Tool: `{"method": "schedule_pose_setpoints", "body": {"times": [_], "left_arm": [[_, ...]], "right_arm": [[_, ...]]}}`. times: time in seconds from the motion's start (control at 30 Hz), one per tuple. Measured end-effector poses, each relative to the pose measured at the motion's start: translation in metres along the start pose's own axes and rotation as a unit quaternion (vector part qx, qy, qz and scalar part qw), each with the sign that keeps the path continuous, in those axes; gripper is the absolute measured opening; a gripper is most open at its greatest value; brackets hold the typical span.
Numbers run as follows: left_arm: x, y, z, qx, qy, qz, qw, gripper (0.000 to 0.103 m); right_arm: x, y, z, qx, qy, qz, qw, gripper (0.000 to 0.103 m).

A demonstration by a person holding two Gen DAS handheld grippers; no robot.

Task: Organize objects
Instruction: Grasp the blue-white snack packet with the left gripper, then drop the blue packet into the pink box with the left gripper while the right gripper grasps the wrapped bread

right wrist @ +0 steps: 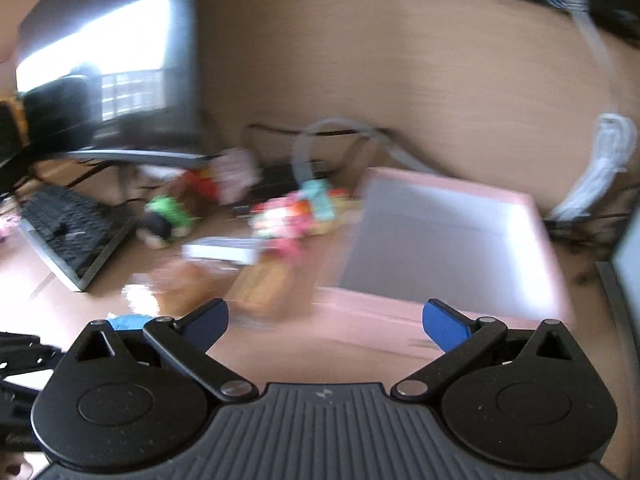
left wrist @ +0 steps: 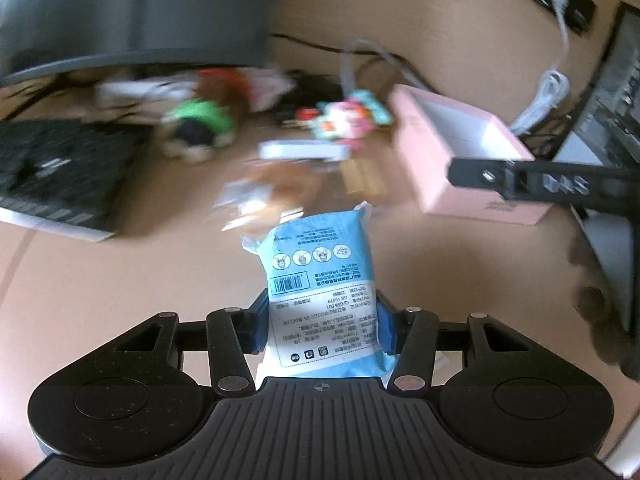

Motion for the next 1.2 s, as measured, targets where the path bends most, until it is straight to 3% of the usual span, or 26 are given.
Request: {"method": "schedule_pose_setpoints", "body": {"times": [0.2,0.27,0.37,0.47,0.57,0.67,0.83,1.0,1.2], "left_arm": [[0.016,-0.067,-0.059,-0.037,-0.062,0.038,0.9967,0.055],[0.018,-0.088,-0.071,-0.043,-0.073,0.055,0.9949,0.055],[0.023,-0.106,-0.083,-0.043,-0.067,0.068,0.9945,0.055],[0.028,-0.119,-0.097,-0.05,-0.082,0.07,0.993,0.055],[0.028,-0.122,-0.103,-0.037,-0.078,0.065,0.9941,0.055],[0.029,-0.111,-0.101,-0.02,-0.068,0.052,0.9962,0.055],[0.025,-0.073,-0.07,0.056,-0.028,0.007,0.998,0.055],[0.01,-0.024,-0.016,0.126,0.029,-0.031,0.9911,0.055],[-0.045,0.024,0.051,0.182,0.069,-0.011,0.9808,0.055]], "right_arm": [[-0.013,0.035,-0.101,-0.055,0.019,-0.044,0.997,0.103],[-0.016,0.051,-0.126,-0.045,0.038,-0.067,0.996,0.103],[-0.016,0.074,-0.159,0.006,0.039,-0.077,0.996,0.1],[-0.009,0.086,-0.183,0.053,-0.001,-0.079,0.995,0.085],[-0.002,0.081,-0.185,0.038,-0.019,-0.099,0.994,0.06],[0.008,0.058,-0.169,0.022,-0.023,-0.108,0.994,0.058],[0.038,-0.003,-0.116,0.01,-0.024,-0.113,0.993,0.057],[0.069,-0.062,-0.033,0.058,0.014,-0.117,0.991,0.057],[0.078,-0.122,0.057,0.136,0.071,-0.07,0.986,0.057]]}}
Point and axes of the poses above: each gripper's, at about its wrist camera, not at the fingertips, and y roughly the way its jaws point, z to its right, x to its underside, the point moved 3 cm from there along y, roughly the way its jaws point, and after that the axes turned 15 degrees about x, right-handed, at the moved point
